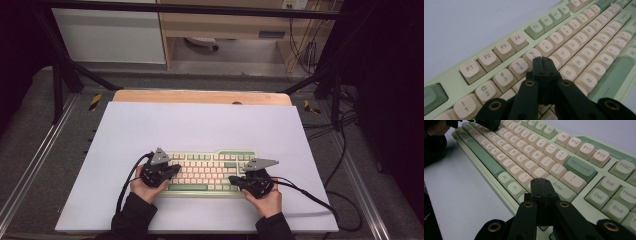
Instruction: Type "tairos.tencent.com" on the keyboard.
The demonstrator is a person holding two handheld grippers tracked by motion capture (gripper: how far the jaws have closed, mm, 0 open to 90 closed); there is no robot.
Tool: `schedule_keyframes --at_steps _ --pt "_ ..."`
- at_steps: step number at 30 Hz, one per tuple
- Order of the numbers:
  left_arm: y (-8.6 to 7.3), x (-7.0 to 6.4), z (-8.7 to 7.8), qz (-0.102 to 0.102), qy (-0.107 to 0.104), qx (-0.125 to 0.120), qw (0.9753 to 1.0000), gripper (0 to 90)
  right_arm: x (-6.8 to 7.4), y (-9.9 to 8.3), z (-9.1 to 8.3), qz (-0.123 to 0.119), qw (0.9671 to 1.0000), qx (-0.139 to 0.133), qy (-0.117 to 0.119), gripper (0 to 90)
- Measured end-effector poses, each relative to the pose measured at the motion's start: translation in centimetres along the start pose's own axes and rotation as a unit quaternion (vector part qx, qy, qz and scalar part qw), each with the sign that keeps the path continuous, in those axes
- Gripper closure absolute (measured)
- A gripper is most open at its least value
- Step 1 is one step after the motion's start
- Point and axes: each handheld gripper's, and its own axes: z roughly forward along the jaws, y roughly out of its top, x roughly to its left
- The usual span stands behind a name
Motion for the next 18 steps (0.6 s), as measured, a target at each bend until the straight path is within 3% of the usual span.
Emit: schedule_keyframes --at_steps 18 --pt "-0.2 -0.3 -1.6 0.000 -0.012 -0.013 0.9998 90.0 0.0 0.0 -0.1 -0.002 1.0000 -0.003 -0.002 90.0"
